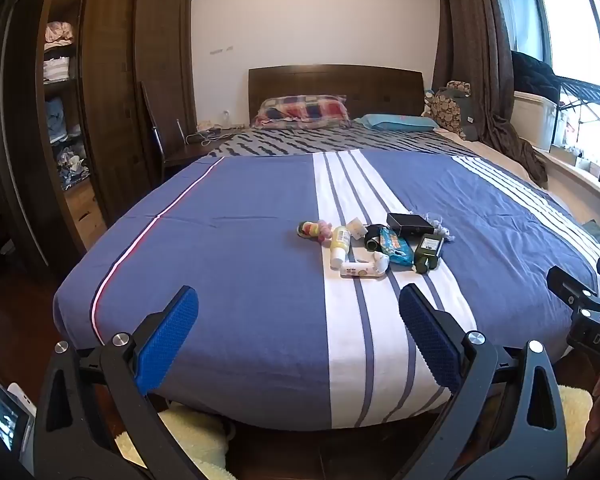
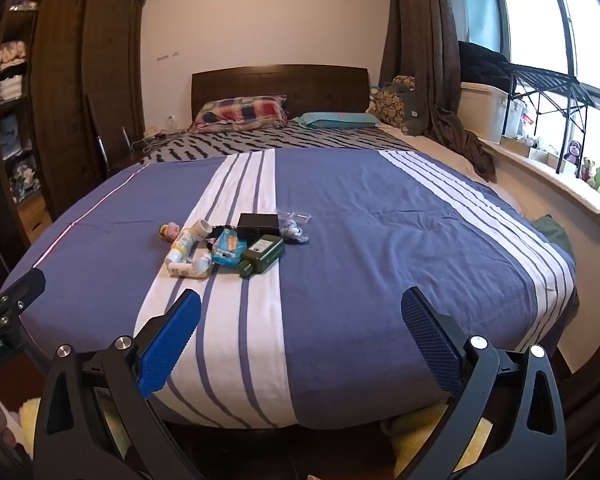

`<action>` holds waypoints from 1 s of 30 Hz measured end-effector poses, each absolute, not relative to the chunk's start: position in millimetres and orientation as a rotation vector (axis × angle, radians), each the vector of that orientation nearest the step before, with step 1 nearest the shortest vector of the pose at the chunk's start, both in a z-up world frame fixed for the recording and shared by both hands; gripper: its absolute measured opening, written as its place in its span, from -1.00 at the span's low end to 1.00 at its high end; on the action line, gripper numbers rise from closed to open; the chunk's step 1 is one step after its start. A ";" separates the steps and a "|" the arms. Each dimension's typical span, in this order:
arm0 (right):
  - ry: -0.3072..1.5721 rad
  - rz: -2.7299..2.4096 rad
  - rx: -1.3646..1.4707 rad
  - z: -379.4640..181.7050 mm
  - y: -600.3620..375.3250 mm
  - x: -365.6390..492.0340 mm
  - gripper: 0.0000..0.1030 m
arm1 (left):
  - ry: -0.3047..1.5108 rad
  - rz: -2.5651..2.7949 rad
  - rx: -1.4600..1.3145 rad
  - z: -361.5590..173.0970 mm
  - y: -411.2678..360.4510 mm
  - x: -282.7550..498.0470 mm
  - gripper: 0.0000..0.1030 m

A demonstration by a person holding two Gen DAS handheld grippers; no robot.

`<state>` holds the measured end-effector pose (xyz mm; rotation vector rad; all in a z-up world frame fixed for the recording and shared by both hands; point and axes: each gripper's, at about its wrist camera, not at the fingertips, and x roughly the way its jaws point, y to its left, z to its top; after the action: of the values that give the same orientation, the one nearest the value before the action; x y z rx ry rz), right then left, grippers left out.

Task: Collect trash

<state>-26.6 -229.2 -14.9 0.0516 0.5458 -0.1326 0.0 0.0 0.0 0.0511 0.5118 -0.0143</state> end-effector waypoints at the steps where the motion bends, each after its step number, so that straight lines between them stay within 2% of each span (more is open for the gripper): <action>1: 0.545 -0.131 0.052 -15.0 -229.2 -26.7 0.94 | 0.511 -0.015 0.051 0.1 0.1 -0.1 0.85; 30: 0.538 -0.122 0.045 -10.8 -227.0 -28.9 0.94 | 0.515 -0.017 0.058 -2.1 -0.4 -1.6 0.84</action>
<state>-28.9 -227.0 -10.8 0.0455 0.5380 -0.1219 -1.6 -0.4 -2.1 0.0580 0.5149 -0.0167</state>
